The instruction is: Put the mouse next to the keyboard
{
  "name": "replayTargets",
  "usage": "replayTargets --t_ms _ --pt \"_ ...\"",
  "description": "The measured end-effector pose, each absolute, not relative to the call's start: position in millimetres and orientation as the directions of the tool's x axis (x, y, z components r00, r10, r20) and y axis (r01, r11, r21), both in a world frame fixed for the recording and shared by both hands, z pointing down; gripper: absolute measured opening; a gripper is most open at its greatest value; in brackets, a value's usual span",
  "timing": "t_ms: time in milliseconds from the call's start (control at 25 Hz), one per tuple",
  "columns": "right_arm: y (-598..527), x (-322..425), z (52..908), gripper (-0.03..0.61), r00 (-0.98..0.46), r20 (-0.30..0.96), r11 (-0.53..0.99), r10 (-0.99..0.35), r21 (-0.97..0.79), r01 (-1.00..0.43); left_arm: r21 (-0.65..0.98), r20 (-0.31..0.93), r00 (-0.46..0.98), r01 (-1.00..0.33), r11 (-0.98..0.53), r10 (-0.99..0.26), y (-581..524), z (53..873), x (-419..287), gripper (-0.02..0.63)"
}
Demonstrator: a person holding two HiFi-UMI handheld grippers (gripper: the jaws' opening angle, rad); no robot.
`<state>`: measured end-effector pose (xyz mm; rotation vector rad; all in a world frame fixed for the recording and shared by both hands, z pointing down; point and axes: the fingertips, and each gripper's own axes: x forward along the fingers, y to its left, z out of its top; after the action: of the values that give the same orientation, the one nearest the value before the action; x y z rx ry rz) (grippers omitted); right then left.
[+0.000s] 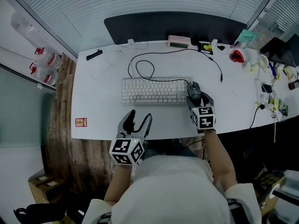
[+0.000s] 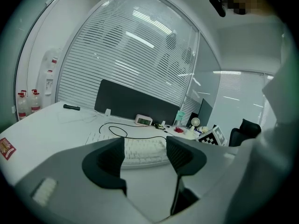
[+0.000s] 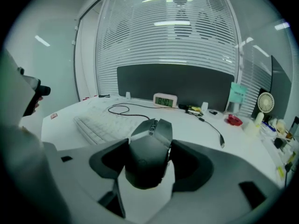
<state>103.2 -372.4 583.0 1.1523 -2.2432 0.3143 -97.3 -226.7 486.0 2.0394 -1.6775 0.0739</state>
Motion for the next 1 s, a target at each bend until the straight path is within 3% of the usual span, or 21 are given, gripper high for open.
replayTargets --t_ms 1000 --pt "-420 186 646 0.288 -0.351 0.686 0.489 -0.637 0.008 -0.872 0.315 0.376 0.201 -0.946 -0.079 -0.904 -241 492 -60 0.267"
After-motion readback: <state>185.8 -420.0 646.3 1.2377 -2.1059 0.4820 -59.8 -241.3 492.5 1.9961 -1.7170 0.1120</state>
